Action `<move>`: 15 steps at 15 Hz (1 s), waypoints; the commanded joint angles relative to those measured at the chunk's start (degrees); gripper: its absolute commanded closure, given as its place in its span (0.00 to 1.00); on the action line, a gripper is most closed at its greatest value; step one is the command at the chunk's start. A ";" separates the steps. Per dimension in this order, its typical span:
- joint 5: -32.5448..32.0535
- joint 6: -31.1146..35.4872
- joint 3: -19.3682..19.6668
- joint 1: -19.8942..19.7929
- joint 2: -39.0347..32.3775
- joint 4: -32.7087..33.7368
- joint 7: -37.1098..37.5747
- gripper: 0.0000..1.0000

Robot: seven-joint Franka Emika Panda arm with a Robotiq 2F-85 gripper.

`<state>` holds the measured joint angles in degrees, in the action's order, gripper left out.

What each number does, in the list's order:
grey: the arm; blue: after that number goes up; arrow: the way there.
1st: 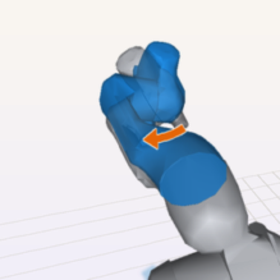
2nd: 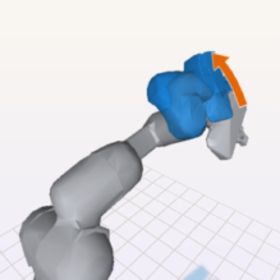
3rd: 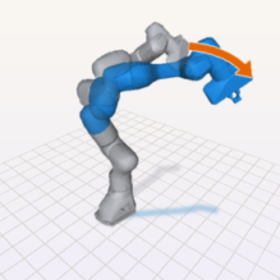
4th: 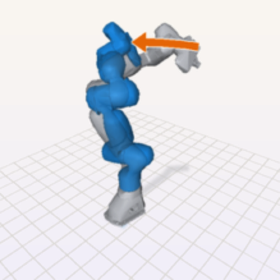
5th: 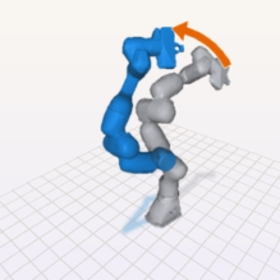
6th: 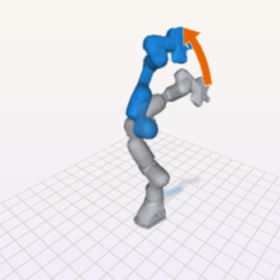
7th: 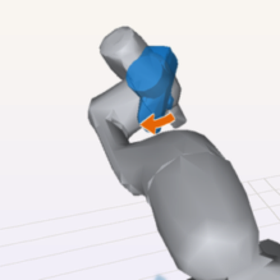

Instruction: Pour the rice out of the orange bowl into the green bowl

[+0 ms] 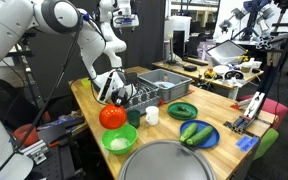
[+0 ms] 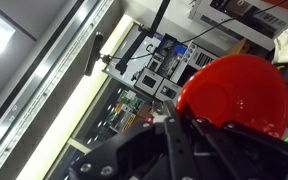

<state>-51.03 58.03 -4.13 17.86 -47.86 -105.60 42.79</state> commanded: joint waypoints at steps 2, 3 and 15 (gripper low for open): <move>-2.65 -3.30 -0.65 -0.20 -4.41 3.63 -4.24 0.98; -3.01 -3.64 -0.78 -0.12 -4.67 3.92 -4.94 0.98; -5.93 -9.62 -1.00 -0.69 -9.69 9.05 -17.26 0.98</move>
<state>-54.87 48.93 -4.86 18.36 -53.12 -99.36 28.62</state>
